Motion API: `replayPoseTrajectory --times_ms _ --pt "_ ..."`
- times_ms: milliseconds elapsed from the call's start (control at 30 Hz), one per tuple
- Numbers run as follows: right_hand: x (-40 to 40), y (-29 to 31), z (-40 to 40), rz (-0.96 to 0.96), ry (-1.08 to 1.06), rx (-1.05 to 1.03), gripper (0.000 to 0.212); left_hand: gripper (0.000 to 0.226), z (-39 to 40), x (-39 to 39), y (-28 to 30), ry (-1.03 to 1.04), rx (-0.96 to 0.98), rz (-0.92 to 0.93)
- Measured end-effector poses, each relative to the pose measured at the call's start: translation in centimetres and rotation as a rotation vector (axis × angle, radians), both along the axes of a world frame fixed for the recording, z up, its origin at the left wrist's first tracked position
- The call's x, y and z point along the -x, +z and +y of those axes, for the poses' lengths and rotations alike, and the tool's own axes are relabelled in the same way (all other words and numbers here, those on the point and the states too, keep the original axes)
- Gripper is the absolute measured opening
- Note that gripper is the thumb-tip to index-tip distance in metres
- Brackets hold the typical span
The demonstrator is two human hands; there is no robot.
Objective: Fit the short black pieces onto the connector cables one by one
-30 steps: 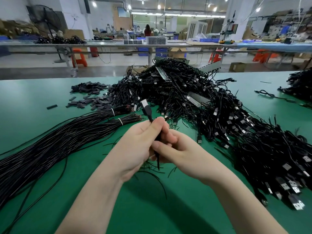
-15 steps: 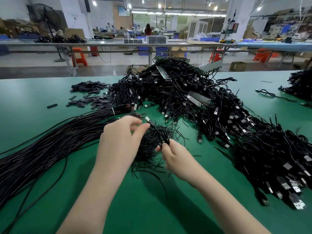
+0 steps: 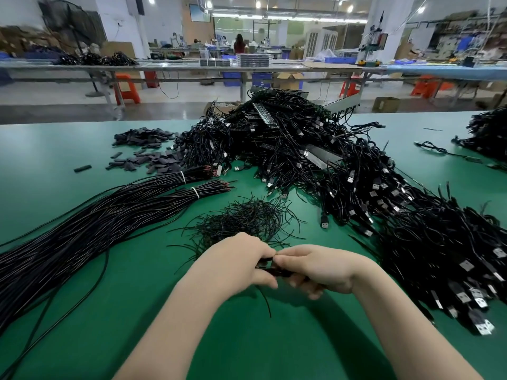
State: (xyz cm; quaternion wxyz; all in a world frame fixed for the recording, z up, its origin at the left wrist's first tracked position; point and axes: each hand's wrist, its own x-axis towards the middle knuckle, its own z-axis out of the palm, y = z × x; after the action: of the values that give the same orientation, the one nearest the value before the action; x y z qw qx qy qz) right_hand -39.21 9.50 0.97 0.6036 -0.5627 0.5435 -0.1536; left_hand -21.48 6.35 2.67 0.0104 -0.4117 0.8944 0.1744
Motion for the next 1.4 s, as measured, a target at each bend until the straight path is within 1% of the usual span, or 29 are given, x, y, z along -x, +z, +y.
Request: replayPoseTrajectory --times_ms 67,100,133,167,200,267,300,333,367,400,433,467,500,600,767,867,933,1033,1067,1133,1267,1333,1400 --pt "0.3 -0.3 -0.3 -0.074 0.013 -0.027 0.03 0.024 -0.1 0.3 -0.3 0.021 0.05 -0.039" --pt "0.2 -0.5 -0.3 -0.098 0.022 -0.032 0.03 0.025 -0.2 0.3 -0.5 0.027 0.07 -0.046" --pt "0.2 -0.7 -0.4 -0.118 0.011 -0.028 0.031 0.031 -0.3 0.1 -0.6 0.038 0.078 -0.05" --pt "0.2 -0.8 -0.6 -0.135 -0.035 -0.007 0.032 0.035 -0.4 -0.3 -0.5 0.054 0.076 -0.049" --pt "0.3 -1.0 -0.9 -0.145 -0.125 0.035 0.035 0.035 -0.7 -0.8 -0.4 0.073 0.066 -0.037" --pt "1.0 -1.1 -1.5 -0.116 -0.372 0.212 0.038 0.034 -1.4 -2.1 -0.1 0.146 0.074 0.027" --pt "1.6 -1.1 -1.8 -0.036 -0.474 0.348 0.035 0.033 -1.7 -2.8 0.1 0.197 0.098 0.073" --pt "2.3 -1.4 -2.0 0.133 -0.526 0.499 0.03 0.032 -1.9 -3.3 0.4 0.252 0.128 0.123" --pt "2.9 -1.8 -2.1 0.362 -0.513 0.62 0.026 0.031 -2.1 -3.8 0.5 0.307 0.166 0.17" --pt "3.2 -2.3 -2.1 0.577 -0.456 0.671 0.026 0.031 -2.2 -4.0 0.6 0.365 0.22 0.202" --pt "3.2 -2.9 -2.0 0.732 -0.4 0.665 0.032 0.031 -2.3 -4.1 0.7 0.423 0.291 0.225" --pt "2.9 -3.5 -2.0 0.823 -0.364 0.64 0.036 0.031 -2.2 -4.1 0.7 0.476 0.367 0.248" --pt "2.5 -4.0 -2.0 0.862 -0.356 0.627 0.036 0.033 -2.1 -3.9 0.8 0.517 0.429 0.271" --pt "1.4 -4.7 -2.2 0.838 -0.431 0.687 0.024 0.037 -1.6 -3.5 1.0 0.568 0.5 0.331" --pt "0.8 -4.8 -2.2 0.759 -0.472 0.704 0.013 0.036 -1.2 -3.2 1.4 0.594 0.453 0.382" --pt "0.8 -4.8 -2.3 0.742 -0.452 0.676 0.012 0.037 -1.1 -3.2 1.5 0.594 0.442 0.386" --pt "0.8 -4.7 -2.6 0.743 -0.404 0.633 0.013 0.037 -1.1 -3.2 1.6 0.584 0.441 0.393" --pt "0.6 -4.2 -3.2 0.833 -0.266 0.595 0.014 0.038 -0.9 -3.1 1.6 0.569 0.407 0.437" --pt "0.5 -4.0 -3.4 0.857 -0.226 0.605 0.014 0.038 -0.9 -3.0 1.6 0.567 0.389 0.455" --pt "0.3 -3.3 -3.8 0.839 -0.208 0.649 0.013 0.039 -0.9 -3.0 1.6 0.563 0.333 0.502" --pt "-0.4 -2.4 -4.0 0.762 -0.29 0.789 0.009 0.029 -1.1 -3.2 1.7 0.556 0.215 0.605" --pt "-0.8 -2.4 -4.0 0.737 -0.26 0.802 0.015 0.027 -1.0 -3.3 1.8 0.565 0.193 0.627" --pt "-0.9 -2.6 -4.0 0.761 -0.204 0.773 0.021 0.026 -1.0 -3.4 1.9 0.575 0.181 0.641"
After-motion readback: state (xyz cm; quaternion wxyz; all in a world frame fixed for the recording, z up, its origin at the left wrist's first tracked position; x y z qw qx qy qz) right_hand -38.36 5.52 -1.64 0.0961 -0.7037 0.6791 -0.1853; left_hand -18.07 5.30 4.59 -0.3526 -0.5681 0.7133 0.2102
